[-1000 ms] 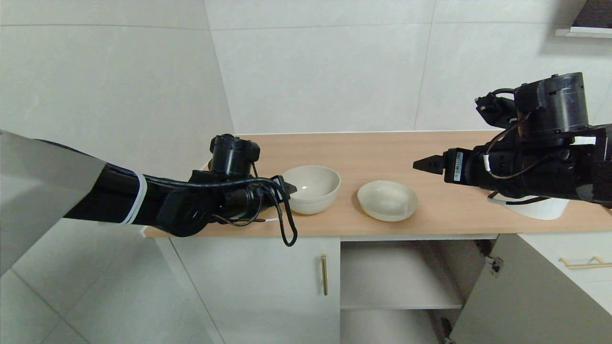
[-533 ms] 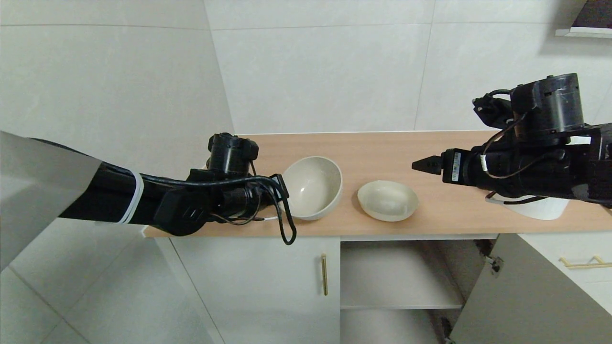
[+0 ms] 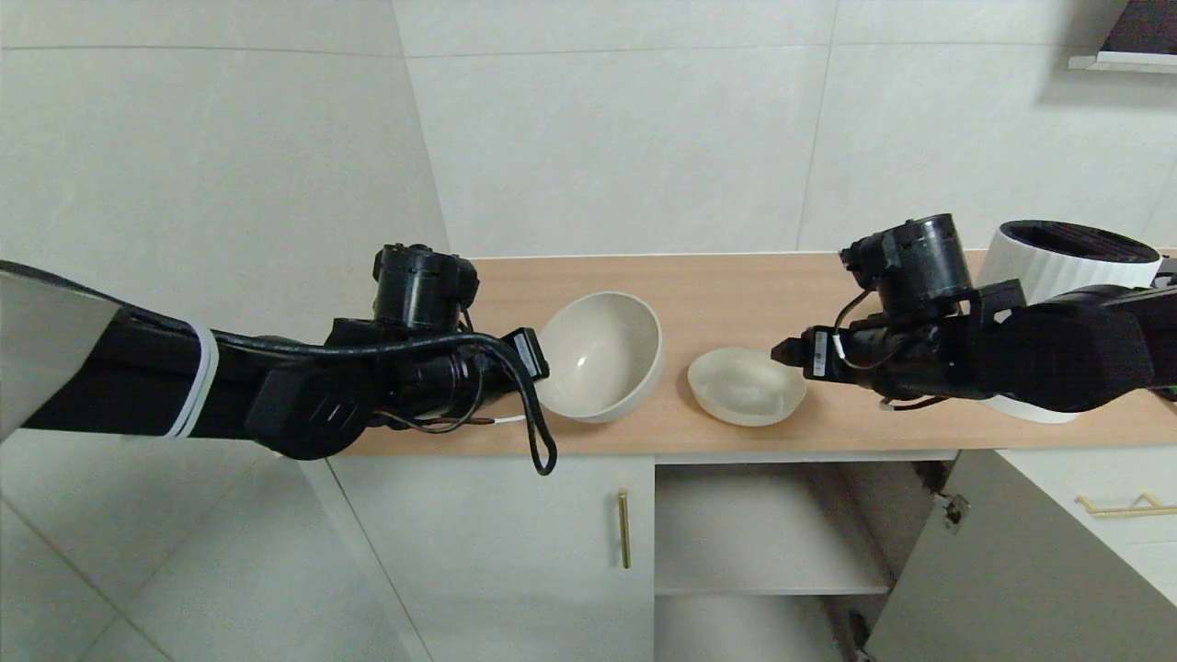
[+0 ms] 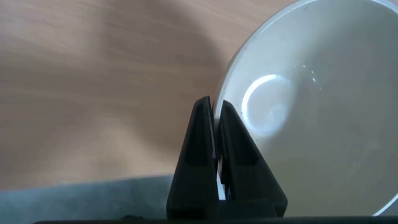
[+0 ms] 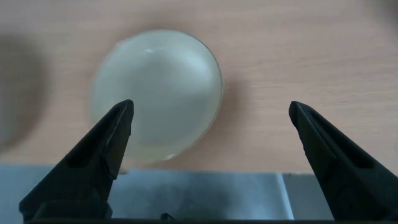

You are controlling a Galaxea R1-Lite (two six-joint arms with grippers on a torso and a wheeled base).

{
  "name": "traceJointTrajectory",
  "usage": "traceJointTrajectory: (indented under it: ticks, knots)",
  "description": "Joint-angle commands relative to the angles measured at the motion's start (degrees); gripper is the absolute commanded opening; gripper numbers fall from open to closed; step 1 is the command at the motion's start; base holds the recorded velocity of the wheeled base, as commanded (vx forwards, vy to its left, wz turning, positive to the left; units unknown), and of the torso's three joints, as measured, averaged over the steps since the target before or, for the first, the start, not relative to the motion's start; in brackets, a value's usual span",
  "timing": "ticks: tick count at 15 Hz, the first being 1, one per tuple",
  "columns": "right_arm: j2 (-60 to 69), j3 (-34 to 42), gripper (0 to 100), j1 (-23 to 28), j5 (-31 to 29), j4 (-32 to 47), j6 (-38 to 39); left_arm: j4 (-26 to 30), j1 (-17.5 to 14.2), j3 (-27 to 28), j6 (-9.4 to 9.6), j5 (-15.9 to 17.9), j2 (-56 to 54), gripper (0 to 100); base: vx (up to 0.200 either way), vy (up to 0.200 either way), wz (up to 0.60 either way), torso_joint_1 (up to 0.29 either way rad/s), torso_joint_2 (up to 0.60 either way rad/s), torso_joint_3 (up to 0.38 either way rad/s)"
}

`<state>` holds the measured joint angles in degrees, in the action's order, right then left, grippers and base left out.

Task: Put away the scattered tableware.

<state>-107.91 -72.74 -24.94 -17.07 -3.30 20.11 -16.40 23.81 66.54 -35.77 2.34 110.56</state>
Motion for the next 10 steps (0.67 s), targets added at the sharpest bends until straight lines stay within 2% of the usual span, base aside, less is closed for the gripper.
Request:
traceJointTrajectory:
  ticks: [1,4,10]
  knots:
    - [-4.76,-1.0,100,0.33,-0.25,-0.3,0.28,-0.04,0.01,-0.62,0.0,0.3,-1.66,0,0.0,0.0,0.0,0.0,0.0,0.0]
    - [-8.9,-1.0,100,0.95,-2.71,-5.13,0.28,-0.13,0.01,-0.88,0.0,0.47,-2.01,0,0.0,0.0,0.0,0.0,0.0,0.0]
    - [-9.51,-1.09,100,1.12,-3.15,-5.75,0.28,-0.13,0.01,-0.88,-0.09,0.47,-2.01,0,0.0,0.0,0.0,0.0,0.0,0.0]
